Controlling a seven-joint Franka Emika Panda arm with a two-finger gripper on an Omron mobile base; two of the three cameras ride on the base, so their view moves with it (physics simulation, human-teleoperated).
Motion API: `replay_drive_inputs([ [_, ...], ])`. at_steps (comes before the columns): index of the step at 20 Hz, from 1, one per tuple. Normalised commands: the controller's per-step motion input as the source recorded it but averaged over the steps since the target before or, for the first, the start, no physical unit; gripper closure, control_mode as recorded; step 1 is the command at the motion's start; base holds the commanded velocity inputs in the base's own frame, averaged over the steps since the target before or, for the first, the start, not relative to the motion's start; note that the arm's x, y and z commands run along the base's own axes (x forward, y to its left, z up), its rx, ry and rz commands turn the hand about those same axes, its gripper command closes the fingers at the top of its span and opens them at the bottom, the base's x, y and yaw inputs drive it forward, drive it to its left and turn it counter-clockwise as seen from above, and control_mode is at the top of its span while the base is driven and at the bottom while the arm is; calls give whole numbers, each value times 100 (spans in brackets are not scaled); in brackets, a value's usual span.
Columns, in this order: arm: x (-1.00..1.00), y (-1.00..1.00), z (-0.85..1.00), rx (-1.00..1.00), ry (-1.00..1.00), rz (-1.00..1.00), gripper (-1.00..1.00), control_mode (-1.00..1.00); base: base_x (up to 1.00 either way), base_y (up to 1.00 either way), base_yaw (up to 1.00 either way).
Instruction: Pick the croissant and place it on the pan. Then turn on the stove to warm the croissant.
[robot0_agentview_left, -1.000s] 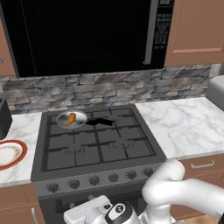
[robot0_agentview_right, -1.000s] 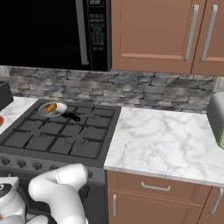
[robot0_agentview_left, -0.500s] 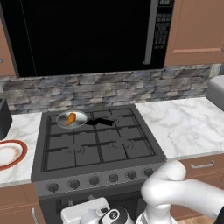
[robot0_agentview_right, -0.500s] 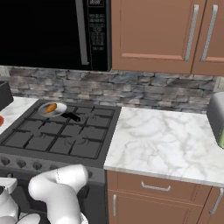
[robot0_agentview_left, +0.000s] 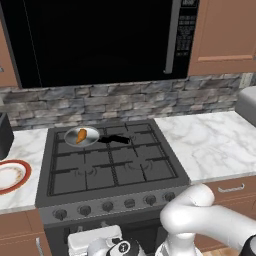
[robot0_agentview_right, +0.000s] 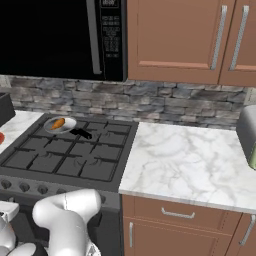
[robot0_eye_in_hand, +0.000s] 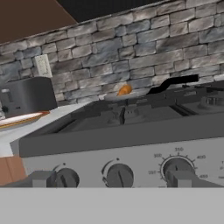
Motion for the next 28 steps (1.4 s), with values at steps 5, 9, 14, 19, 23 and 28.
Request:
replay_drive_inputs([
  [5,18,0,0,0,0,-5,-100,-100,0,0,0],
  [9,18,0,0,0,0,-4,-100,-100,0,0,0],
  [14,17,0,0,0,0,-4,-100,-100,0,0,0],
  [19,14,0,0,0,0,-3,-100,-100,0,0,0],
  [23,11,0,0,0,0,-2,-100,-100,0,0,0],
  [28,11,0,-2,0,0,-2,-100,-100,0,0,0],
])
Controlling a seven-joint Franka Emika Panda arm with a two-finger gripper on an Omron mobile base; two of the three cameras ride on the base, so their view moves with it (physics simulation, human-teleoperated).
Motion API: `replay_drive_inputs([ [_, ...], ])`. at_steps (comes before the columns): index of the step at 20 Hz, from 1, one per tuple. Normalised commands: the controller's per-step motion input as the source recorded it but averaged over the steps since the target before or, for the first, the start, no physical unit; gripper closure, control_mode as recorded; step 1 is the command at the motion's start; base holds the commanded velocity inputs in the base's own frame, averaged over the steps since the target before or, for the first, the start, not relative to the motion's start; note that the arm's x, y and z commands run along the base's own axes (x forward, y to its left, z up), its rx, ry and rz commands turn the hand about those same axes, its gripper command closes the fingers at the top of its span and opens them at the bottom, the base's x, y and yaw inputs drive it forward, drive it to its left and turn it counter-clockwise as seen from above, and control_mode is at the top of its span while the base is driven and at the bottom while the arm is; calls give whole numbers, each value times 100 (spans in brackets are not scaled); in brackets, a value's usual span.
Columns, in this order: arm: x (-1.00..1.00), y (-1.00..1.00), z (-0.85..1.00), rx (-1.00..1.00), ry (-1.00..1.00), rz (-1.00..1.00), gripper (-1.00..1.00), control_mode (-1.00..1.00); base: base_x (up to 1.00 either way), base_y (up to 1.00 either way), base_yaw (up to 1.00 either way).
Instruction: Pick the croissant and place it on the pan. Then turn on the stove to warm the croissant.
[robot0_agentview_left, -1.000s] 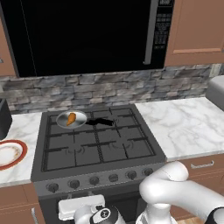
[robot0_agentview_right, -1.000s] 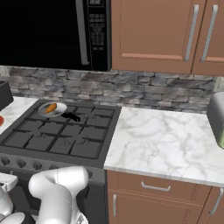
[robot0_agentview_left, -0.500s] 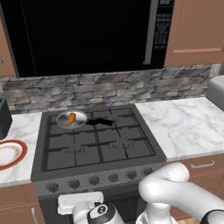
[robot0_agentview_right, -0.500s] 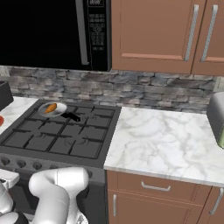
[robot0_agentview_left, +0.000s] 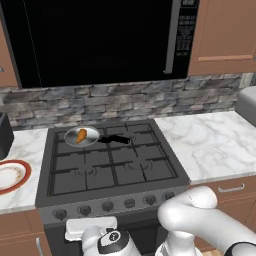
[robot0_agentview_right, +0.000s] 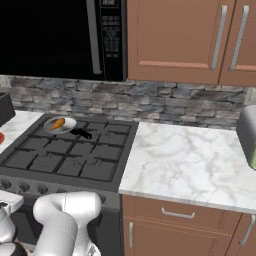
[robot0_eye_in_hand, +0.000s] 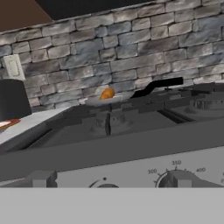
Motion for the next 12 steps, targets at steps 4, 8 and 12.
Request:
replay_drive_inputs([
  [4,14,0,-11,0,0,-2,-100,-100,0,0,0],
  [8,16,-1,-15,0,0,-2,-100,-100,0,0,0],
  [12,16,-1,-17,0,0,-3,-100,-100,0,0,0],
])
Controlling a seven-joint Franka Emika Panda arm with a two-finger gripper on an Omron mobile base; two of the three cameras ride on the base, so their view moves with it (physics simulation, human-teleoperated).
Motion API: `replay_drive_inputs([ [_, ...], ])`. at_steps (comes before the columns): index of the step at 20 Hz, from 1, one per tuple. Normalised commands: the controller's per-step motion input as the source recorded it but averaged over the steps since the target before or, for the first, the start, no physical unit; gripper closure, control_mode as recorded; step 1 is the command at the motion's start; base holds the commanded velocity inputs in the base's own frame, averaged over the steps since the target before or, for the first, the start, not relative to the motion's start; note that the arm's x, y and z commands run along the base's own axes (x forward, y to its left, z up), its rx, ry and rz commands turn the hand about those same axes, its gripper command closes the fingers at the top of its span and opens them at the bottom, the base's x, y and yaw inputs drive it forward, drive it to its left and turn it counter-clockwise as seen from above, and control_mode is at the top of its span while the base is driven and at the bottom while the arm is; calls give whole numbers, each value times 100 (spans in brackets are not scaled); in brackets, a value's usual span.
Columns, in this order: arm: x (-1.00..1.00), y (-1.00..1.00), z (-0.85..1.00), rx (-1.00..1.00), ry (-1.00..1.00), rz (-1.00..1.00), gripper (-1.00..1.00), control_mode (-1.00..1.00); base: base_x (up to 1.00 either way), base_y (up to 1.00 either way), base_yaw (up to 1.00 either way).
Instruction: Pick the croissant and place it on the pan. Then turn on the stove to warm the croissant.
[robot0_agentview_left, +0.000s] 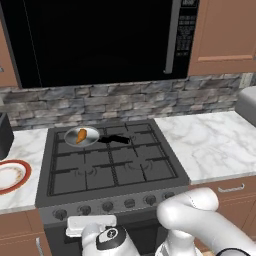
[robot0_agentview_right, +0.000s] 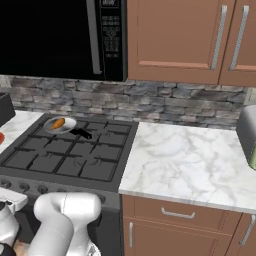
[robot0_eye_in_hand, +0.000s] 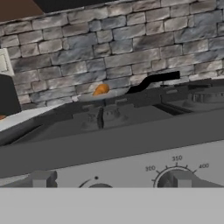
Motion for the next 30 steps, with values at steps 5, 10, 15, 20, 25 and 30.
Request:
replay_drive_inputs([
  [5,16,0,-19,0,0,-3,-100,-100,0,0,0],
  [10,18,0,-20,0,0,-3,-100,-100,0,0,0],
  [15,13,0,-26,-2,0,-3,-100,-100,0,0,0],
  [20,10,10,-25,-4,0,-5,-100,-100,0,0,0],
  [25,17,13,-14,-1,0,-5,-100,-100,0,0,0],
  [30,25,4,-7,0,0,-4,-100,-100,0,0,0],
])
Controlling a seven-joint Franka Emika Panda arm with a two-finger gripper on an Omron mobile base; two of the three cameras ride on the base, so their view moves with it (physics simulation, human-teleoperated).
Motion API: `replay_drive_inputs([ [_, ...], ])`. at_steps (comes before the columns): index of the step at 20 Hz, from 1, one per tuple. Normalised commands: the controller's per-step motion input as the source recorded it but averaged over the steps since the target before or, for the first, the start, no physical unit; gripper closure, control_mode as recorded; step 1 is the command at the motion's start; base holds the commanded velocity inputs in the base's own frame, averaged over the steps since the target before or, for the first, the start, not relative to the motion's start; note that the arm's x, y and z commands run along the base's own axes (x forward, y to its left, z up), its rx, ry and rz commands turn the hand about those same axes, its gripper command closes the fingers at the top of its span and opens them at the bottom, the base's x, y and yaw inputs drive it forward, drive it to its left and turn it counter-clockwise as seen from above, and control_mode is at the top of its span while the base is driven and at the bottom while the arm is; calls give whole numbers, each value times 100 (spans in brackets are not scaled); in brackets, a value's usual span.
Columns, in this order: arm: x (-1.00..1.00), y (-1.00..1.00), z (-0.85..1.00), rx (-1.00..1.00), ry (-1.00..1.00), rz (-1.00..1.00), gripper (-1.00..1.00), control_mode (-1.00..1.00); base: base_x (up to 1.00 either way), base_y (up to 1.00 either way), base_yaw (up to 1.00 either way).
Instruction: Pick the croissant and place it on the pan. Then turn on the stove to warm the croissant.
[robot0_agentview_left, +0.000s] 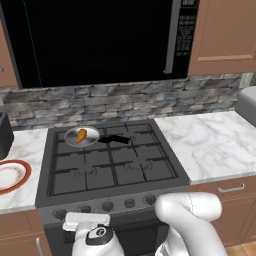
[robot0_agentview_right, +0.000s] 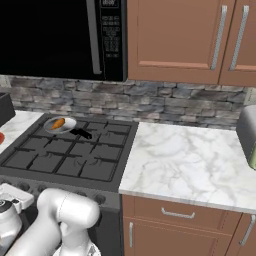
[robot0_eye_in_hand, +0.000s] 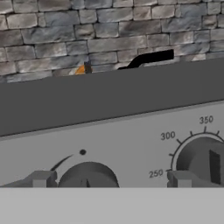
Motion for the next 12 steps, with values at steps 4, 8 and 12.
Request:
replay_drive_inputs([
  [4,18,0,-22,0,0,0,-100,-100,0,0,0],
  [8,10,0,-32,0,-2,0,-100,-100,0,0,0],
  [12,12,0,-29,0,-2,0,-100,-100,0,0,0],
])
